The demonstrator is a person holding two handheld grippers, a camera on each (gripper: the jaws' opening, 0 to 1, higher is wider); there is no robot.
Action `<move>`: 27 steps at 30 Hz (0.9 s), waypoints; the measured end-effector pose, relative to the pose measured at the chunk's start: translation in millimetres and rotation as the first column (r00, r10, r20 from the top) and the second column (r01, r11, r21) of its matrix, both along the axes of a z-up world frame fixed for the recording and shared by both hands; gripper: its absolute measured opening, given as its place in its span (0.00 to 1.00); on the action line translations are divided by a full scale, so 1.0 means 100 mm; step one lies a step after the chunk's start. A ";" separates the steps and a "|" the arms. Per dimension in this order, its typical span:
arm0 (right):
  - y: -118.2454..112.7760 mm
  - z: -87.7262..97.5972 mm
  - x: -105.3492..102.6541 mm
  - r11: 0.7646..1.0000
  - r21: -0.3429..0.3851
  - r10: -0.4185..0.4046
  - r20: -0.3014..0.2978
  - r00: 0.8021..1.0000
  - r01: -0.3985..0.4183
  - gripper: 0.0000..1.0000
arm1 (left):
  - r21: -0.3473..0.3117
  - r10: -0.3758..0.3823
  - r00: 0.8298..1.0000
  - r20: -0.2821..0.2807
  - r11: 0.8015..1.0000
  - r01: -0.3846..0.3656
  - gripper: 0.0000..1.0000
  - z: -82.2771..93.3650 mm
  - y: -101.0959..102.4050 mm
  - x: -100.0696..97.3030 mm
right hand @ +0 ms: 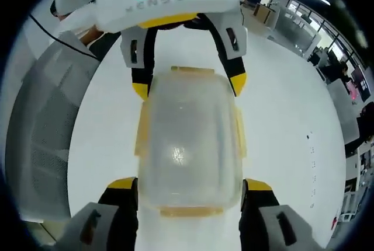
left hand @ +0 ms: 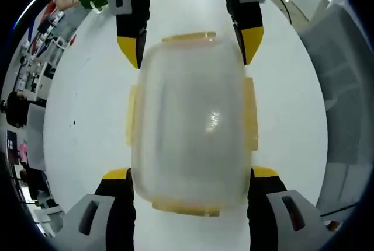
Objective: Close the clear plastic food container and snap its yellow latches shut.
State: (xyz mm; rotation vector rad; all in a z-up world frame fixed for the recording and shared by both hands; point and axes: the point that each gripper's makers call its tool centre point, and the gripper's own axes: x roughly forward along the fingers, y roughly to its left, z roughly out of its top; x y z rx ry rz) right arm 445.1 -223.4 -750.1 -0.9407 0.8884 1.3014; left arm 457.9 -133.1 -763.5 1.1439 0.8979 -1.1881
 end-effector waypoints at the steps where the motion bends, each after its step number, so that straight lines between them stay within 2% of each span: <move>1: 0.04 0.00 0.00 1.000 0.000 0.001 -0.002 1.000 -0.001 0.70 | 0.001 0.002 1.000 0.000 1.000 -0.002 0.78 0.00 0.03 0.00; 9: 0.27 -0.01 0.06 1.000 0.002 0.009 0.000 1.000 -0.009 0.70 | -0.002 0.015 1.000 0.006 1.000 -0.015 0.78 -0.01 0.26 0.05; 27: 0.33 -0.01 0.34 1.000 -0.001 0.019 0.000 1.000 -0.019 0.70 | -0.024 0.033 0.999 0.015 0.999 -0.032 0.78 -0.02 0.32 0.34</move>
